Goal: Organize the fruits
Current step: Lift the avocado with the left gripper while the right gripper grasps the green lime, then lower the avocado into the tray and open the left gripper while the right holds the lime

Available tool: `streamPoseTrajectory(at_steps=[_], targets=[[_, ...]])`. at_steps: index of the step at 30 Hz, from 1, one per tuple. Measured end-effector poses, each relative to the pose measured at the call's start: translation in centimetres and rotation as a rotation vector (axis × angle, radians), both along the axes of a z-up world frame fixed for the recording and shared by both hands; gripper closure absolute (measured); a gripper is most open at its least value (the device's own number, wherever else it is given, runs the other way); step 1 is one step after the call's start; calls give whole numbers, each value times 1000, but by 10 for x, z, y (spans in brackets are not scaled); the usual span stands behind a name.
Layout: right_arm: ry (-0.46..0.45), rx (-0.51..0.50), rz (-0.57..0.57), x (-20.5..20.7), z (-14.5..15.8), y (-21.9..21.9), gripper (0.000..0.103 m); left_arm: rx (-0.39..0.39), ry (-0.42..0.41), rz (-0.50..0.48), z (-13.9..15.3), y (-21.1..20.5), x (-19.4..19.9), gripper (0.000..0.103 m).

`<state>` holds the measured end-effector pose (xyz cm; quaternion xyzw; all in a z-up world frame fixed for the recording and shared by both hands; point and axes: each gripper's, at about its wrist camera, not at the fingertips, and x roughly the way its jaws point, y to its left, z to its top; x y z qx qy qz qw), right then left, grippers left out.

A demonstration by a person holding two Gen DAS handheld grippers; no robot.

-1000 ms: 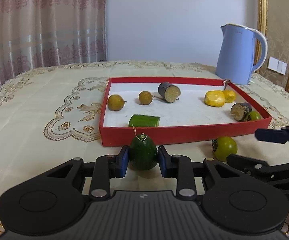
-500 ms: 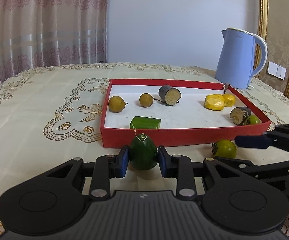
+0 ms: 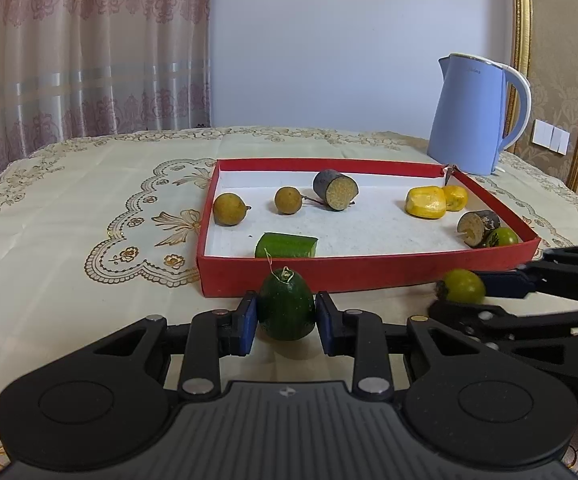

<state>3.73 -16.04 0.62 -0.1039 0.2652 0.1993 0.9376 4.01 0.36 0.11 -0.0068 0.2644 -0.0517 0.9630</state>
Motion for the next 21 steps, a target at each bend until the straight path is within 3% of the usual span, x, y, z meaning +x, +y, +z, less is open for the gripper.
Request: streamPoseTrajectory(at_steps=[13, 21], targets=[[35, 106, -29, -2, -2, -28, 71, 73, 25, 21, 1, -12, 5, 73], [28, 112, -33, -3, -2, -28, 71, 109, -20, 4, 28, -26, 13, 73]])
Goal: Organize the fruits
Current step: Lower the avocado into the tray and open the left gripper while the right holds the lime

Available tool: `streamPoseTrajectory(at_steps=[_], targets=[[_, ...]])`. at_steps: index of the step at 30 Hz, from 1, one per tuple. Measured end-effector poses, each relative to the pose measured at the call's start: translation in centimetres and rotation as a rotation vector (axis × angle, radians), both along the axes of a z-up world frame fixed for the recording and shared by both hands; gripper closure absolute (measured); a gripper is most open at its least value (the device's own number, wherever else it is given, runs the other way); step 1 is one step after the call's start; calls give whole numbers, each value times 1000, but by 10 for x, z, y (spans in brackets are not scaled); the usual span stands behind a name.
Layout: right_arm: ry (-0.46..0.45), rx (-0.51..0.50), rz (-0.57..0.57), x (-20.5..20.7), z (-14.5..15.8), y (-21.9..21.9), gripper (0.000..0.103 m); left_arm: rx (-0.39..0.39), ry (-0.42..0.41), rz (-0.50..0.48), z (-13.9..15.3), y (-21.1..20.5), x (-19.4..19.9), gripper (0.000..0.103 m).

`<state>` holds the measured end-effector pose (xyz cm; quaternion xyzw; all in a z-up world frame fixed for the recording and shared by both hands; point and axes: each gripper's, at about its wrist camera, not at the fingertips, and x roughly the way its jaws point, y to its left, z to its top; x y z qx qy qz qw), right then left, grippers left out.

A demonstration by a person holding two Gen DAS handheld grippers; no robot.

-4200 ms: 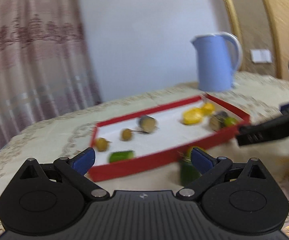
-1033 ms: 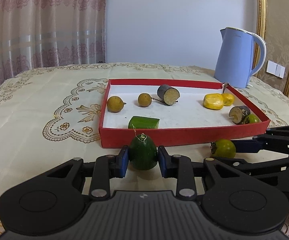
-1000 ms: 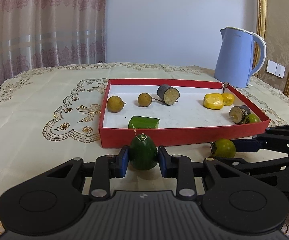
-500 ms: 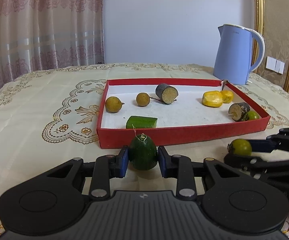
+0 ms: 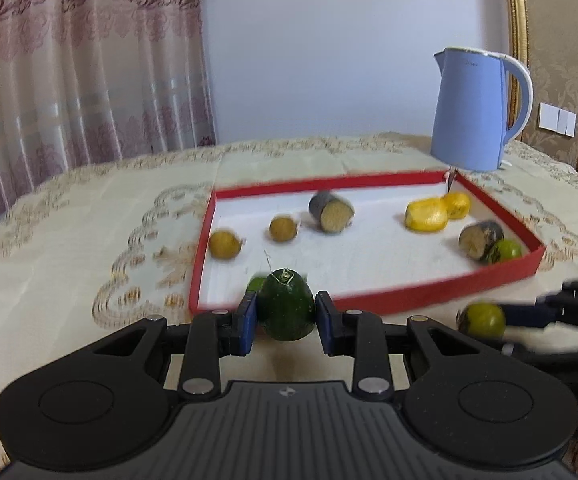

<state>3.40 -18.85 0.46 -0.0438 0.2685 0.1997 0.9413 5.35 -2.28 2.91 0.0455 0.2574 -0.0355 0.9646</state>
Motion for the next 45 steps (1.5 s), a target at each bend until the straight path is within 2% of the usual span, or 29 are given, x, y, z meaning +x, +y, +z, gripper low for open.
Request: streamPoseTrajectory(at_steps=[8, 21, 40, 45], targets=[[-3, 7, 2, 0, 0, 0, 71, 47, -6, -27, 14, -23, 39, 73], [-2, 10, 7, 1, -1, -1, 71, 117, 52, -39, 1, -48, 81, 73], [2, 14, 9, 2, -2, -2, 71, 159, 116, -71, -11, -78, 121, 73], [6, 12, 7, 3, -2, -1, 71, 136, 141, -71, -14, -80, 130, 73]])
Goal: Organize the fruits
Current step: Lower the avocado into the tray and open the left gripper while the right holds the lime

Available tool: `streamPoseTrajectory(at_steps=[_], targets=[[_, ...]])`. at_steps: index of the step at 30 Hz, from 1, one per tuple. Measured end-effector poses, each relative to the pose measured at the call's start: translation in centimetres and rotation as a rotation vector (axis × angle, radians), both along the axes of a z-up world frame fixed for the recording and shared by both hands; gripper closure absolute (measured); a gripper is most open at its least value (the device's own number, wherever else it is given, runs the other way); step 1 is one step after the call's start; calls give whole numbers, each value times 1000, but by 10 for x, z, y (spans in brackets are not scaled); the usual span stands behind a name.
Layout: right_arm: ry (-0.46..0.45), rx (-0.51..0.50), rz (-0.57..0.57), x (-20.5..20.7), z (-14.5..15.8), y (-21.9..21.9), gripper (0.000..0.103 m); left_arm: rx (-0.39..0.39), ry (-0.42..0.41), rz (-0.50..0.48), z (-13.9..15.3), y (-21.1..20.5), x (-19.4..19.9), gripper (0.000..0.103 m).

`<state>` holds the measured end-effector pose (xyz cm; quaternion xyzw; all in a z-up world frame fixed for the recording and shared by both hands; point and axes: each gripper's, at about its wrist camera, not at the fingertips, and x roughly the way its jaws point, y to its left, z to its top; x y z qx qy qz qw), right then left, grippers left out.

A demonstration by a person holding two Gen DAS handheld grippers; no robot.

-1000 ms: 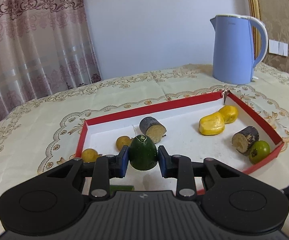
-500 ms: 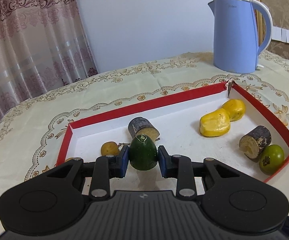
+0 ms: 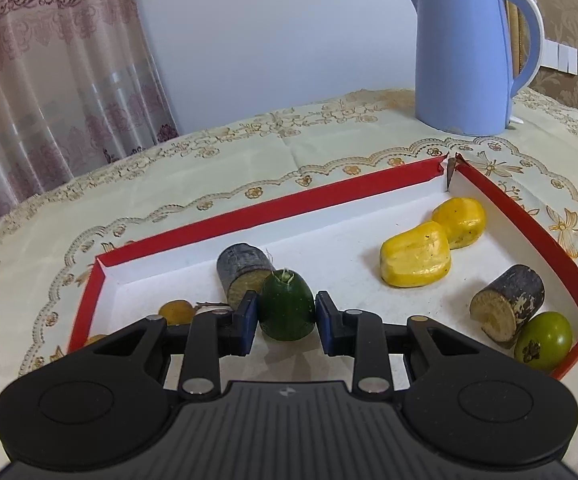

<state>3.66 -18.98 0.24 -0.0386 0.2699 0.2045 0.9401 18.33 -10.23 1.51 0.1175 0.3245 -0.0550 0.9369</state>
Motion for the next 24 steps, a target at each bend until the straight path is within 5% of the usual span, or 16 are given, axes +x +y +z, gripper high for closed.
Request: streamPoseTrajectory(at_steps=[21, 24], targets=[[4, -8, -1, 1, -1, -1, 71, -23, 6, -51, 6, -18, 3, 72], [5, -9, -1, 2, 0, -1, 71, -13, -18, -30, 11, -14, -1, 46]])
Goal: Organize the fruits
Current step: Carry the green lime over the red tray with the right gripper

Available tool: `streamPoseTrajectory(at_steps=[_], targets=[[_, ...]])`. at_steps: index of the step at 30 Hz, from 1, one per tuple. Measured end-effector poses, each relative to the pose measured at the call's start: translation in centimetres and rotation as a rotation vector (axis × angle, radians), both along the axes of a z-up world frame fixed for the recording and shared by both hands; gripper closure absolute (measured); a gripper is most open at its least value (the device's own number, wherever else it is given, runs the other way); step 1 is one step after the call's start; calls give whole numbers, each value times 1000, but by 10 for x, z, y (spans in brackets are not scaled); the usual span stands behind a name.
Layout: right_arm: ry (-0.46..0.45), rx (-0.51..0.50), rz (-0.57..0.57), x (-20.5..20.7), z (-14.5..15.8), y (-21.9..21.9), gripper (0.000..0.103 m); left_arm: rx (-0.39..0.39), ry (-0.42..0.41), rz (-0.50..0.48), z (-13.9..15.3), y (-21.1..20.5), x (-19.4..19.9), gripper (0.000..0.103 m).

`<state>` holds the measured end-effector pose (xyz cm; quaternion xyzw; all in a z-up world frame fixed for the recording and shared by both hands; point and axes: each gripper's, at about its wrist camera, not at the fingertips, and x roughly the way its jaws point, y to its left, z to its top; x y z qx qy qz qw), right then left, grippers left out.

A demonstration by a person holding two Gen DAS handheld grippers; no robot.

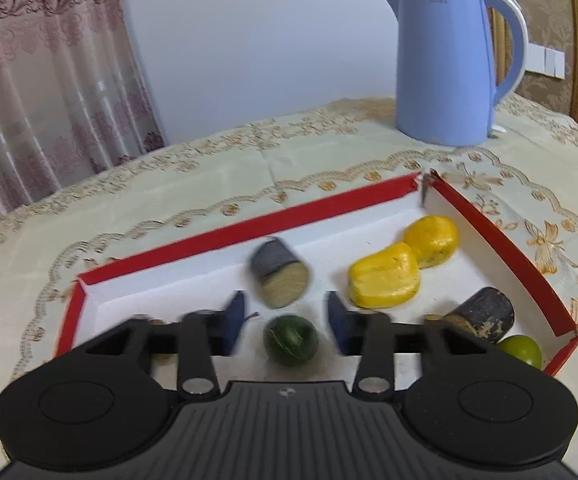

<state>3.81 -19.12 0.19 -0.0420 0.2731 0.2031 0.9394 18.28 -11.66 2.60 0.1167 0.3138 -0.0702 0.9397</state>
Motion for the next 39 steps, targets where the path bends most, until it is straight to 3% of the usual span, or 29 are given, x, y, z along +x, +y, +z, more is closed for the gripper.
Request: streamPoseTrajectory(at_steps=[1, 2, 6, 10, 14, 19, 25, 39], targets=[[1, 0, 0, 0, 0, 0, 71, -2, -12, 8, 2, 3, -2, 32], [1, -1, -1, 0, 0, 0, 71, -2, -28, 18, 5, 5, -4, 27], [1, 0, -5, 0, 0, 0, 71, 3, -61, 44, 15, 18, -16, 27], [-1, -3, -7, 0, 0, 0, 71, 10, -83, 90, 19, 34, -29, 18], [-8, -5, -1, 0, 0, 1, 71, 21, -96, 155, 18, 55, -43, 16], [-23, 0, 10, -2, 2, 1, 71, -22, -98, 225, 15, 88, -62, 13], [-61, 33, 24, 2, 20, 0, 71, -27, -107, 305, 4, 111, -81, 12], [-114, 16, 16, 59, 50, 20, 71, -40, -141, 299, -1, 112, -104, 5]])
